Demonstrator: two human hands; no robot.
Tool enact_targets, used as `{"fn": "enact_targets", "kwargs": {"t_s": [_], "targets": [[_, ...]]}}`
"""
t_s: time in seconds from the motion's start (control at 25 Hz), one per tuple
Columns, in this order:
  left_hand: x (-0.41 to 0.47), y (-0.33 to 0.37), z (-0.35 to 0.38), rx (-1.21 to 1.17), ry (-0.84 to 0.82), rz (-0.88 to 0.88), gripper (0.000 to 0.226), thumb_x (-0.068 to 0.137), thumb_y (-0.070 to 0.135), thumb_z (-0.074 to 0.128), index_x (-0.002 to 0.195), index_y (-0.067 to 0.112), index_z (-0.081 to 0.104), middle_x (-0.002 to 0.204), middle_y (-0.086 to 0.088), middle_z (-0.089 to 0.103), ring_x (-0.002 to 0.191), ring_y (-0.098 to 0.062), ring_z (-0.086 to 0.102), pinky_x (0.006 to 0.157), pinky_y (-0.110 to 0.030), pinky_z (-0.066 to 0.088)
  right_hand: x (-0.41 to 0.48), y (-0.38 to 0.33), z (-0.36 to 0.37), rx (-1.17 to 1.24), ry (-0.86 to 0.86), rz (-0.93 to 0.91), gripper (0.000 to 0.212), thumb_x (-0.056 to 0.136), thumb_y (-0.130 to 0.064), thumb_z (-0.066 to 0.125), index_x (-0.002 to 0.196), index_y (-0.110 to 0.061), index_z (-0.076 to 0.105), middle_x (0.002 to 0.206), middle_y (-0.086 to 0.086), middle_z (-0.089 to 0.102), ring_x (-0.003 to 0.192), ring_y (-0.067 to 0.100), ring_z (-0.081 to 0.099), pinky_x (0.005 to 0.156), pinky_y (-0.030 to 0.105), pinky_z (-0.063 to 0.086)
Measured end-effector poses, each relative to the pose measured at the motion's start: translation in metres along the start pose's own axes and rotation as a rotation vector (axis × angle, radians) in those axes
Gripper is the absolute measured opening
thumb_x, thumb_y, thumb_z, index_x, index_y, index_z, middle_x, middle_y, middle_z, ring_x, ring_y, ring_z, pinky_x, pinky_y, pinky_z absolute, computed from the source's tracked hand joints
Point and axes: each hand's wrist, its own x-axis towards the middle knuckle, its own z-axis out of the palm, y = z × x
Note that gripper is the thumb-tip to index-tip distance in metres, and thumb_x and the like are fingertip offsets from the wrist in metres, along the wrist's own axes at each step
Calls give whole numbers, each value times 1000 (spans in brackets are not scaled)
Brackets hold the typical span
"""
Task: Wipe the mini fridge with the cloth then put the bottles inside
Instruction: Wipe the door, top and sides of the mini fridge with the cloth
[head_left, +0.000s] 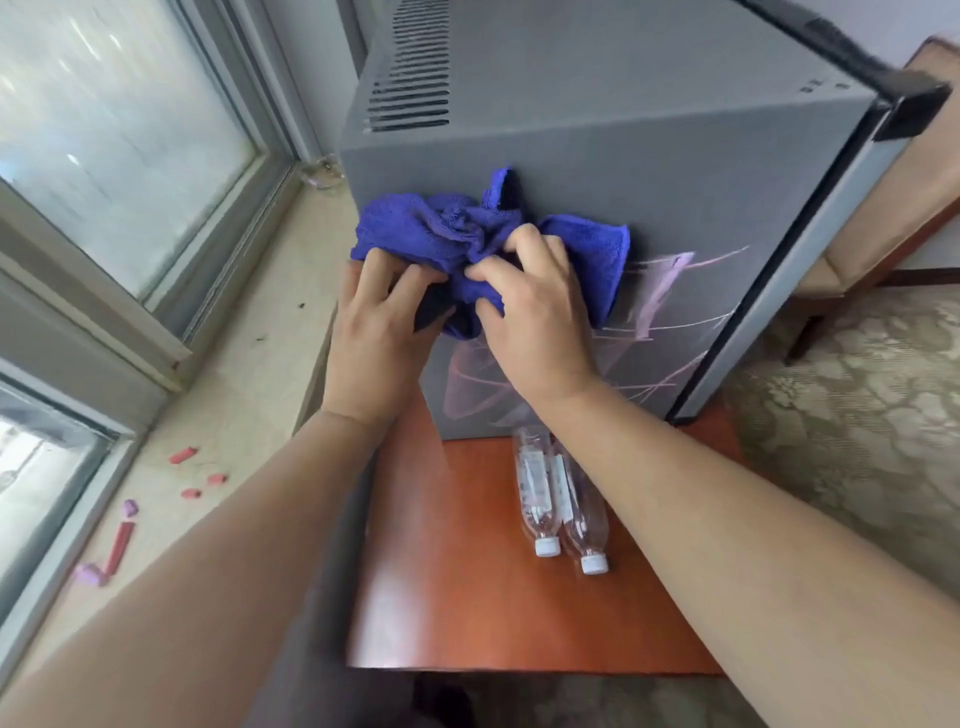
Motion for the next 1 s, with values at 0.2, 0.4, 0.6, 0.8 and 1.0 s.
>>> {"fn": "enact_targets", "kwargs": {"t_s": [0.2, 0.4, 0.6, 0.8, 1.0], "targets": [[7, 84, 60, -55, -15, 43, 14, 92, 18, 75, 104, 13, 72, 102, -8, 60, 87, -27, 40, 79, -34, 43, -20, 86, -52, -84, 9, 32, 19, 78, -2, 67, 95, -9, 74, 99, 12, 58, 91, 33, 52, 82, 45, 48], [23, 169, 117, -127, -1, 107, 18, 85, 3, 76, 101, 10, 73, 97, -9, 62, 84, -25, 39, 74, -36, 44, -37, 172, -102, -141, 76, 99, 23, 76, 1, 67, 95, -10, 72, 101, 8, 56, 95, 30, 50, 87, 37, 46], [20, 187, 140, -143, 26, 119, 25, 84, -4, 72, 104, 12, 74, 96, -8, 62, 83, -26, 41, 74, -37, 46, -45, 192, -107, -148, 126, 119, 20, 75, 1, 67, 92, -9, 70, 103, 7, 55, 96, 29, 48, 90, 27, 39], [12, 162, 123, -122, -20, 102, 27, 86, -3, 68, 107, 13, 72, 99, -7, 60, 84, -26, 38, 68, -42, 47, -47, 173, -83, -134, 138, 132, 21, 75, -3, 67, 94, -11, 69, 103, 6, 52, 96, 31, 48, 91, 33, 40], [-10, 81, 76, -27, -103, 94, 17, 92, 4, 69, 106, 14, 72, 97, -8, 60, 81, -27, 41, 71, -42, 46, -44, 96, -27, -42, 84, 163, 22, 72, 1, 71, 91, -11, 71, 101, 7, 54, 93, 29, 48, 88, 36, 43]]}}
